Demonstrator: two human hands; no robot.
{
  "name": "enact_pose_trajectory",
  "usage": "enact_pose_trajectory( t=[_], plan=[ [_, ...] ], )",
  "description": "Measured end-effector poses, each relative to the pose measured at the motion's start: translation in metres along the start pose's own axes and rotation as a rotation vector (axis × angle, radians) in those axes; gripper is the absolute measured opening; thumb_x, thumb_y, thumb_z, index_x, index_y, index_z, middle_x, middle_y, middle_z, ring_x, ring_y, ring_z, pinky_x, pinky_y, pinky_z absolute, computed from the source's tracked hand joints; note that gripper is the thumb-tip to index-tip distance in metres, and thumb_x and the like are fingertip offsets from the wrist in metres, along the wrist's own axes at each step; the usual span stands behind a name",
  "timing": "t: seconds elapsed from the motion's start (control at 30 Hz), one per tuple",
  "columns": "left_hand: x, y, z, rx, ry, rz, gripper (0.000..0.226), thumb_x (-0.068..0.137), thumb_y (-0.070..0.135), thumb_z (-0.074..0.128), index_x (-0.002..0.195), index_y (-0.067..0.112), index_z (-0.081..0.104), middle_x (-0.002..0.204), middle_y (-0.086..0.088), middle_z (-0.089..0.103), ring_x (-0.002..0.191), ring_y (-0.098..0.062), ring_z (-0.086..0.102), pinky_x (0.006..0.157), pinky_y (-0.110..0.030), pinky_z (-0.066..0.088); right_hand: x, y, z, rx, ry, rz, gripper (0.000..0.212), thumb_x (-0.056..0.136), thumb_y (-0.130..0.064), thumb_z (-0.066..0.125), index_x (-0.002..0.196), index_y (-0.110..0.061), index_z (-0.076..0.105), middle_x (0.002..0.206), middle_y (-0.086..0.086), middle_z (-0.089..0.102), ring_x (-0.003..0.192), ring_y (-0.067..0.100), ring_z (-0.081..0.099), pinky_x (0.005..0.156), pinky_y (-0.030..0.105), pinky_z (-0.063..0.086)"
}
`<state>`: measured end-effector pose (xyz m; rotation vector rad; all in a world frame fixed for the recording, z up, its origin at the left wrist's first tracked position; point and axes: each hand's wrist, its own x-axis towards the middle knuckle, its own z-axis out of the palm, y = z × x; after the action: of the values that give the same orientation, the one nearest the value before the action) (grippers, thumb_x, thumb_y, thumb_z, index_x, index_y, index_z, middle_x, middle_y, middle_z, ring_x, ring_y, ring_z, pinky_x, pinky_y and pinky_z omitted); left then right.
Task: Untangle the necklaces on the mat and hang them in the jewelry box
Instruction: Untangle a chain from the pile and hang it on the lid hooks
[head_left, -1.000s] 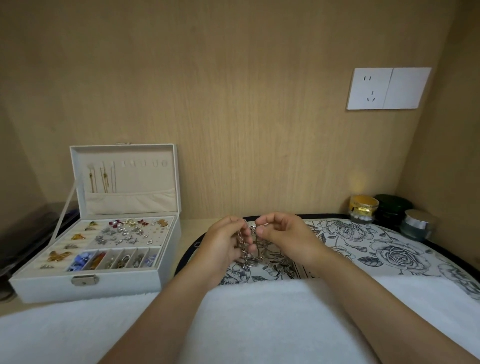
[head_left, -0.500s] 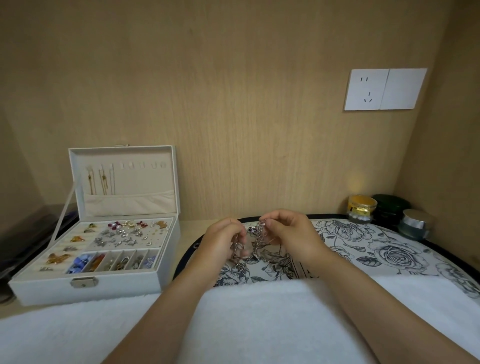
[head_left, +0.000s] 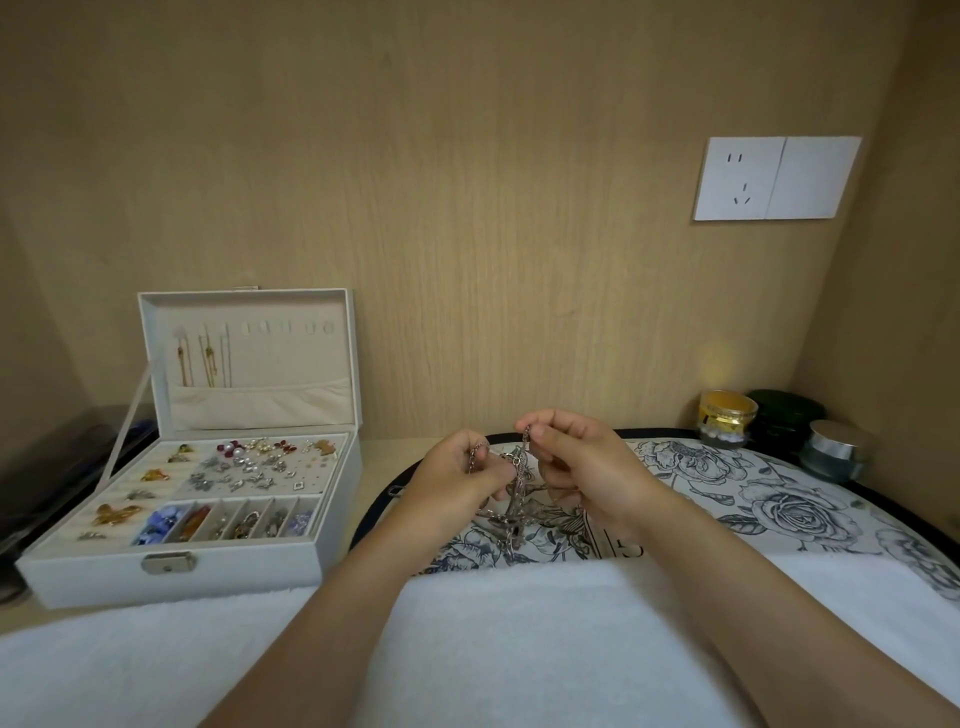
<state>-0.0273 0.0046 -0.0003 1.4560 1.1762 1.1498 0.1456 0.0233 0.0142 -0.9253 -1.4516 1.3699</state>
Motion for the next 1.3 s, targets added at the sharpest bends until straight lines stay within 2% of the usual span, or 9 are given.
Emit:
enact_pose_trajectory(
  t=[0.17, 0.27, 0.33, 0.43, 0.53, 0.67, 0.8, 1.07, 1.3],
  plan=[
    [0.003, 0.001, -0.002, -0.031, 0.063, -0.006, 0.012, 0.095, 0.009, 0.058, 0.090, 0.010, 0.048, 0.068, -0.006, 0.064, 0.056, -0.016, 0.051, 0.055, -0.030, 0.043, 0.001, -0.004, -0.003, -0.025, 0.089, -0.023, 0.016, 0.100, -0.012, 0.057, 0.102, -0.012, 0.073, 0.056, -0.003, 0.032, 0.046, 0.009, 0.031, 0.061, 0.036, 0.059],
    [0.004, 0.000, -0.005, -0.029, 0.141, -0.028, 0.019, 0.096, 0.007, 0.057, 0.084, 0.014, 0.044, 0.068, -0.007, 0.059, 0.047, -0.014, 0.045, 0.047, -0.028, 0.036, 0.003, -0.002, -0.009, 0.015, 0.138, -0.023, 0.015, 0.098, -0.009, 0.059, 0.101, -0.011, 0.074, 0.055, -0.002, 0.043, 0.051, 0.012, 0.046, 0.084, 0.043, 0.057],
    [0.007, -0.002, -0.007, -0.010, 0.191, -0.006, 0.025, 0.095, 0.002, 0.055, 0.080, 0.016, 0.040, 0.077, -0.003, 0.060, 0.055, -0.015, 0.045, 0.049, -0.029, 0.035, 0.004, -0.002, -0.013, -0.027, 0.171, -0.041, 0.015, 0.095, -0.004, 0.062, 0.103, -0.010, 0.073, 0.058, 0.001, 0.057, 0.057, 0.015, 0.056, 0.079, 0.037, 0.053],
    [0.008, -0.004, -0.013, 0.065, 0.250, 0.014, 0.025, 0.094, 0.002, 0.054, 0.078, 0.017, 0.041, 0.086, -0.001, 0.062, 0.061, -0.015, 0.044, 0.056, -0.031, 0.037, 0.002, -0.005, -0.018, 0.064, 0.125, 0.005, 0.023, 0.091, 0.003, 0.063, 0.113, -0.003, 0.066, 0.055, 0.004, 0.048, 0.047, 0.016, 0.049, 0.062, 0.037, 0.058],
    [0.010, -0.004, -0.018, 0.049, 0.255, 0.007, 0.029, 0.092, -0.004, 0.047, 0.075, 0.019, 0.052, 0.085, -0.005, 0.061, 0.058, -0.017, 0.041, 0.051, -0.028, 0.032, 0.002, -0.007, -0.022, 0.043, 0.120, 0.024, 0.027, 0.089, 0.003, 0.066, 0.113, -0.009, 0.065, 0.058, -0.002, 0.036, 0.040, 0.008, 0.029, 0.037, 0.021, 0.033],
    [0.009, -0.011, -0.022, 0.204, 0.246, -0.036, 0.058, 0.090, -0.010, 0.037, 0.054, 0.025, 0.067, 0.073, -0.006, 0.065, 0.053, -0.018, 0.039, 0.052, -0.025, 0.030, 0.001, 0.000, -0.024, -0.296, 0.230, 0.010, 0.018, 0.090, -0.002, 0.068, 0.096, -0.017, 0.073, 0.064, -0.005, 0.048, 0.041, 0.002, 0.039, 0.040, 0.017, 0.034],
    [0.008, -0.017, -0.024, 0.535, 0.191, -0.033, 0.051, 0.095, -0.006, 0.039, 0.079, 0.023, 0.078, 0.092, 0.005, 0.065, 0.045, -0.008, 0.043, 0.043, -0.019, 0.034, 0.000, 0.006, -0.025, -0.943, 0.273, -0.073, 0.024, 0.091, -0.011, 0.064, 0.086, -0.034, 0.071, 0.067, -0.012, 0.048, 0.051, 0.001, 0.046, 0.053, 0.021, 0.036],
    [0.004, -0.025, -0.019, 1.049, -0.025, 0.167, 0.029, 0.091, 0.020, 0.057, 0.108, 0.036, 0.074, 0.120, 0.012, 0.058, 0.107, -0.014, 0.049, 0.090, -0.024, 0.040, -0.002, 0.008, -0.026, -1.301, 0.085, -0.128, 0.020, 0.080, -0.015, 0.068, 0.073, -0.033, 0.067, 0.101, -0.018, 0.058, 0.100, 0.008, 0.055, 0.076, 0.030, 0.047],
    [0.003, -0.019, -0.021, 1.058, 0.022, 0.267, 0.011, 0.090, 0.040, 0.066, 0.097, 0.039, 0.075, 0.097, 0.023, 0.066, 0.100, -0.009, 0.048, 0.086, -0.026, 0.037, -0.001, 0.015, -0.030, -1.262, -0.093, -0.064, 0.015, 0.078, -0.050, 0.077, 0.092, -0.046, 0.076, 0.102, -0.027, 0.068, 0.093, -0.009, 0.047, 0.086, 0.026, 0.045]
  ],
)
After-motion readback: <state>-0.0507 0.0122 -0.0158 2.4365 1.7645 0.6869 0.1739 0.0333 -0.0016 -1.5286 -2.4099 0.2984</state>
